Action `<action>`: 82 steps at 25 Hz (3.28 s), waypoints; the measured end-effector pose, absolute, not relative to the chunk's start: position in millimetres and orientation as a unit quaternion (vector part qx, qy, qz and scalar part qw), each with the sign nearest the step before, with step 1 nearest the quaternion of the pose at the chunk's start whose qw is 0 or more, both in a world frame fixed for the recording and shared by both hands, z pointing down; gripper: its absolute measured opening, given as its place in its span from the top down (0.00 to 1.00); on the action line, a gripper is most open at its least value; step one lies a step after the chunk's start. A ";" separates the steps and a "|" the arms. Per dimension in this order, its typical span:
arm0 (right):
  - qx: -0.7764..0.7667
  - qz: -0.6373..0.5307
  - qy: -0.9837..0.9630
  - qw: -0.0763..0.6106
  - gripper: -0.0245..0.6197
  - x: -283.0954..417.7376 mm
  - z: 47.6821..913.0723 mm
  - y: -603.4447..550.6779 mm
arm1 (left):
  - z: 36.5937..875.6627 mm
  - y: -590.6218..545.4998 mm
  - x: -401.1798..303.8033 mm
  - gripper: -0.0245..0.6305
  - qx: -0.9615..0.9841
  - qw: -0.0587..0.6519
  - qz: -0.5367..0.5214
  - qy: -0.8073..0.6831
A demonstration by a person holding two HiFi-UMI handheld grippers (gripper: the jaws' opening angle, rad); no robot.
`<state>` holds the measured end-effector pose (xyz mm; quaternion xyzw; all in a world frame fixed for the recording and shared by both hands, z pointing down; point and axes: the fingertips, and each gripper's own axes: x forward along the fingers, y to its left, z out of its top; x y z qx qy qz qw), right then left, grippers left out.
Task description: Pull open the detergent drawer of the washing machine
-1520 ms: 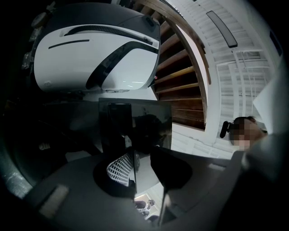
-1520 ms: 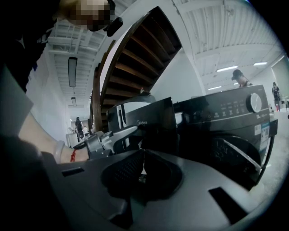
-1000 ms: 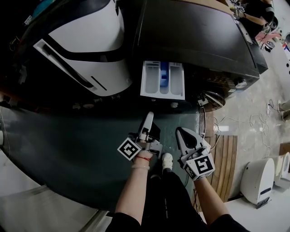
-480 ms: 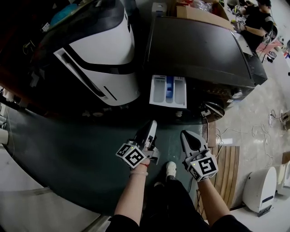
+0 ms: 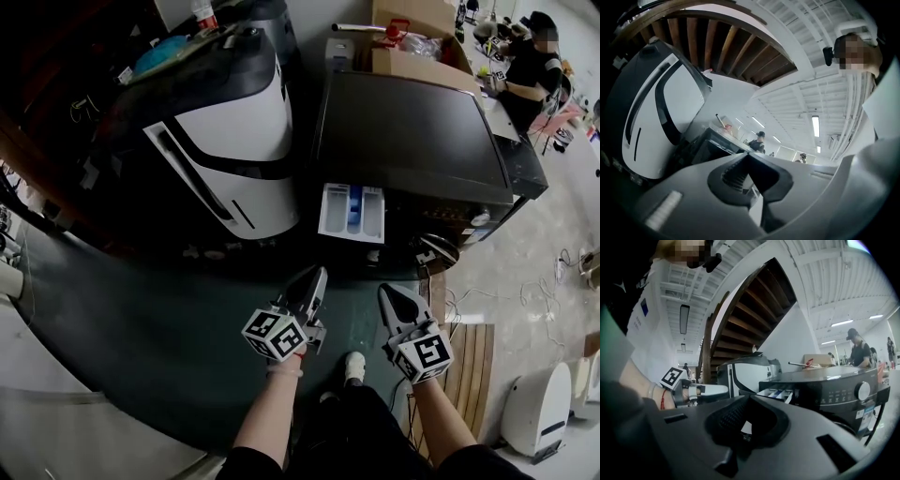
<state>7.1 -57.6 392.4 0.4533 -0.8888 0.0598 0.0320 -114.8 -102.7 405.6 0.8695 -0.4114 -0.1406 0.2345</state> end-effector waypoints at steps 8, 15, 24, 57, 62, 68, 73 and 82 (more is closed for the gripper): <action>0.450 0.047 -0.891 0.031 0.94 15.3 366.6 -48.5 | 377.8 -88.4 -123.5 0.95 0.867 0.200 -0.111 -0.442; 0.444 0.049 -0.894 0.032 0.94 20.4 351.7 -37.7 | 353.6 -76.5 -118.0 0.95 0.876 0.166 -0.085 -0.444; 0.441 0.038 -0.896 0.033 0.94 23.5 328.8 -26.4 | 332.1 -65.4 -119.1 0.95 0.878 0.133 -0.055 -0.456; 0.439 0.014 -0.898 0.008 0.94 30.1 275.0 -9.9 | 274.8 -30.2 -157.6 0.95 0.853 0.041 -0.015 -0.520; 0.437 0.013 -0.899 0.007 0.94 29.7 274.8 -10.9 | 274.1 -27.2 -158.8 0.95 0.849 0.031 -0.010 -0.527; 0.432 0.015 -0.902 0.004 0.94 28.4 272.2 -10.1 | 273.8 -29.1 -157.2 0.95 0.847 0.021 -0.003 -0.532; 0.435 0.023 -0.900 0.011 0.94 31.9 277.2 -11.1 | 276.2 -30.0 -157.7 0.95 0.844 0.021 -0.002 -0.535; 0.449 0.017 -0.894 0.001 0.94 40.3 279.2 -14.9 | 283.0 -31.7 -161.7 0.95 0.837 0.025 -0.002 -0.547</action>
